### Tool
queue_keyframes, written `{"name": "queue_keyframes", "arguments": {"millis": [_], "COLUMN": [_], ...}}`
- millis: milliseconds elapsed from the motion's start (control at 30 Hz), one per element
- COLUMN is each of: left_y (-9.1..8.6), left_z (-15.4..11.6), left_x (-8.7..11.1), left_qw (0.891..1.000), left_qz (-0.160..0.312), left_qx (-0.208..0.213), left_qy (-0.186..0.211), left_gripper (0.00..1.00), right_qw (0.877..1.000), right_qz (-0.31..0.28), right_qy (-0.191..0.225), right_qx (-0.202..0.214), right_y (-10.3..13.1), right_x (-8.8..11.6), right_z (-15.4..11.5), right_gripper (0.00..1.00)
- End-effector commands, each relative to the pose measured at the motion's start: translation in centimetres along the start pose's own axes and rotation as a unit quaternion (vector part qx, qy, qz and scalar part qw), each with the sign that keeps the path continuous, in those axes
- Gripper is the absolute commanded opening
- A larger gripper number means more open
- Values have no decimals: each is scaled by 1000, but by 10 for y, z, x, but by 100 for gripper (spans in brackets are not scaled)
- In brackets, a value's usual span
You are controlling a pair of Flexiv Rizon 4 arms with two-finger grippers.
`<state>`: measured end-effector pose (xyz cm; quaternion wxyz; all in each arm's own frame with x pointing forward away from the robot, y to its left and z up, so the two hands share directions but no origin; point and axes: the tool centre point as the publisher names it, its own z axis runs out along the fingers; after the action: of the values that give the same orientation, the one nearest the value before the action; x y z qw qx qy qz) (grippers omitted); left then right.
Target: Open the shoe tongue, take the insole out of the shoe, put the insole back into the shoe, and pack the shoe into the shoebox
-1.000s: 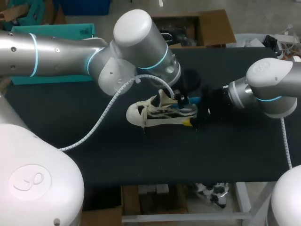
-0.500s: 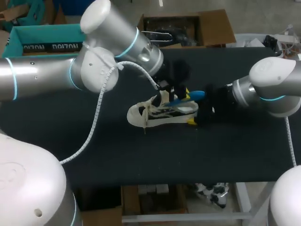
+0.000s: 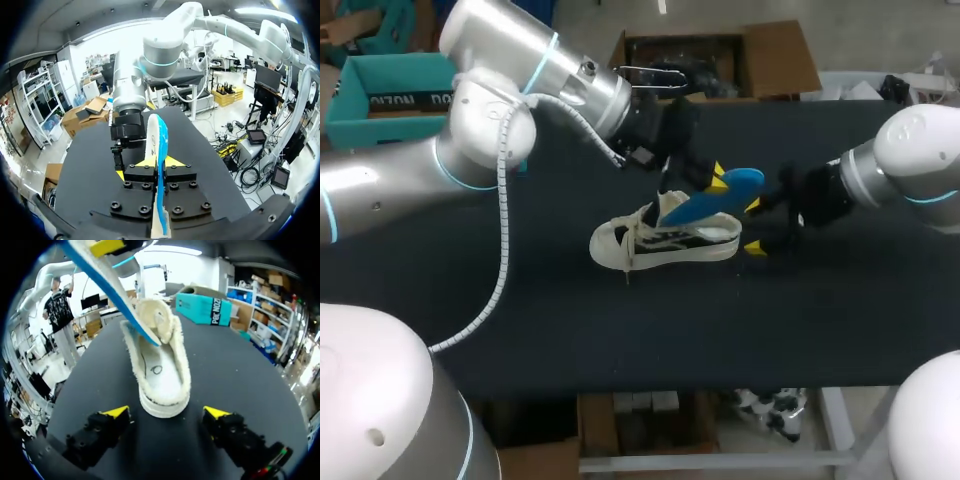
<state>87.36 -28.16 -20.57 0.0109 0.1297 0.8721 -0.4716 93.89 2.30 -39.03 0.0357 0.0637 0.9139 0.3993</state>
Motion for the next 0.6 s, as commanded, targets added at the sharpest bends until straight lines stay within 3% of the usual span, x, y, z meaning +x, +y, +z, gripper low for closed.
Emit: {"name": "queue_keyframes", "arguments": {"millis": [33, 133, 600], "left_y": [-6, -17, -17], "left_z": [-15, -29, -29], "left_x": [-4, -10, -10], "left_qw": [998, 996, 996], "left_qz": [5, -7, -7], "left_qx": [61, 76, 76], "left_qy": [17, 38, 38], "left_gripper": [0, 0, 0], "right_qw": [1000, 999, 992], "right_qz": [-5, -14, -60], "right_qy": [1, 8, 26], "right_qx": [28, 39, 107], "right_y": [11, 15, 40], "right_x": [2, -3, -22], "right_z": [-18, -23, -48], "right_gripper": [100, 100, 100]}}
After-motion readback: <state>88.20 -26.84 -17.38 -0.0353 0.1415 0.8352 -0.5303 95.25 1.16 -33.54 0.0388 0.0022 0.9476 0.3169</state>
